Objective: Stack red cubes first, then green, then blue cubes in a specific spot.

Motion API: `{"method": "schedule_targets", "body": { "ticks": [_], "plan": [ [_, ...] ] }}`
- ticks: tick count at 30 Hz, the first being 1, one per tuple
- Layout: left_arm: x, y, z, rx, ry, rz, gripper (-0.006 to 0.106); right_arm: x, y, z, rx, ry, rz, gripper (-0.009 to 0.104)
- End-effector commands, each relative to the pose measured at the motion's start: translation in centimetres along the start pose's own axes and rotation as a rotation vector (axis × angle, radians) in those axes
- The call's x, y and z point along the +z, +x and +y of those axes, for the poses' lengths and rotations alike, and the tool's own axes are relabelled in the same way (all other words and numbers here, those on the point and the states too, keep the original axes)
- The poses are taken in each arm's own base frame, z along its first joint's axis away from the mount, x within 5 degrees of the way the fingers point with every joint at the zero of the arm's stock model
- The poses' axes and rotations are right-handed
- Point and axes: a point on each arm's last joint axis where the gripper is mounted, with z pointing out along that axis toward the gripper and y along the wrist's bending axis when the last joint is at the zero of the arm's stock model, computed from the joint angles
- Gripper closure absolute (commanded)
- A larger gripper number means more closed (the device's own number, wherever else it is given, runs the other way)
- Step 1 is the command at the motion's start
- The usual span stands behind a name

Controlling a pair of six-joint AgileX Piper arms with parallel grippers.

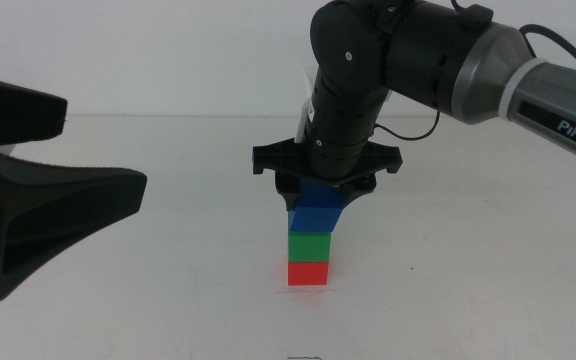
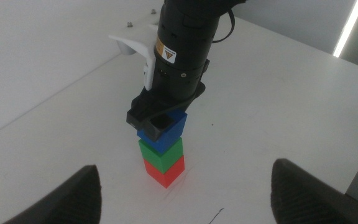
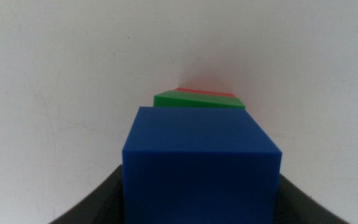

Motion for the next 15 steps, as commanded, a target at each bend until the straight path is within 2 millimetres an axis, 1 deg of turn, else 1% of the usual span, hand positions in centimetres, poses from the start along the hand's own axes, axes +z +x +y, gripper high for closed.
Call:
{"method": "schedule_targets", "body": {
  "ticks": [1, 7, 8, 9, 10, 11, 12, 13, 15],
  "plan": [
    [-0.6, -1.32, 0.07, -0.012, -0.017, -0.095, 0.007, -3.16, 0.1, -0.38, 0.001, -0.002, -0.029, 0.096],
    [-0.6, -1.32, 0.07, -0.012, -0.017, -0.095, 0.007, -2.81, 0.03, 0.14, -0.008, -0.019, -0.049, 0.096],
    [-0.6, -1.32, 0.07, -0.012, -0.017, -0.095, 0.007, -2.33, -0.03, 0.22, -0.005, -0.015, -0.042, 0.096],
    [-0.6, -1.32, 0.07, -0.012, -0.017, -0.095, 0.007, -2.31, -0.03, 0.22, -0.005, -0.015, -0.041, 0.095],
    [-0.6, -1.32, 0.07, -0.012, -0.017, -0.095, 0.007, -2.31, -0.04, 0.21, -0.005, -0.014, -0.042, 0.092],
    [-0.6, -1.32, 0.07, -0.012, -0.017, -0.095, 0.007, -2.31, -0.12, 0.14, -0.009, -0.006, -0.051, 0.069],
    [-0.6, -1.32, 0.07, -0.012, -0.017, -0.095, 0.007, -2.31, -0.15, 0.13, -0.01, -0.005, -0.054, 0.065],
    [-0.6, -1.32, 0.07, -0.012, -0.017, -0.095, 0.007, -2.31, -0.18, 0.12, -0.012, -0.003, -0.058, 0.056],
    [-0.6, -1.32, 0.07, -0.012, -0.017, -0.095, 0.007, -2.31, -0.19, 0.12, -0.012, -0.004, -0.059, 0.048]
  ]
}}
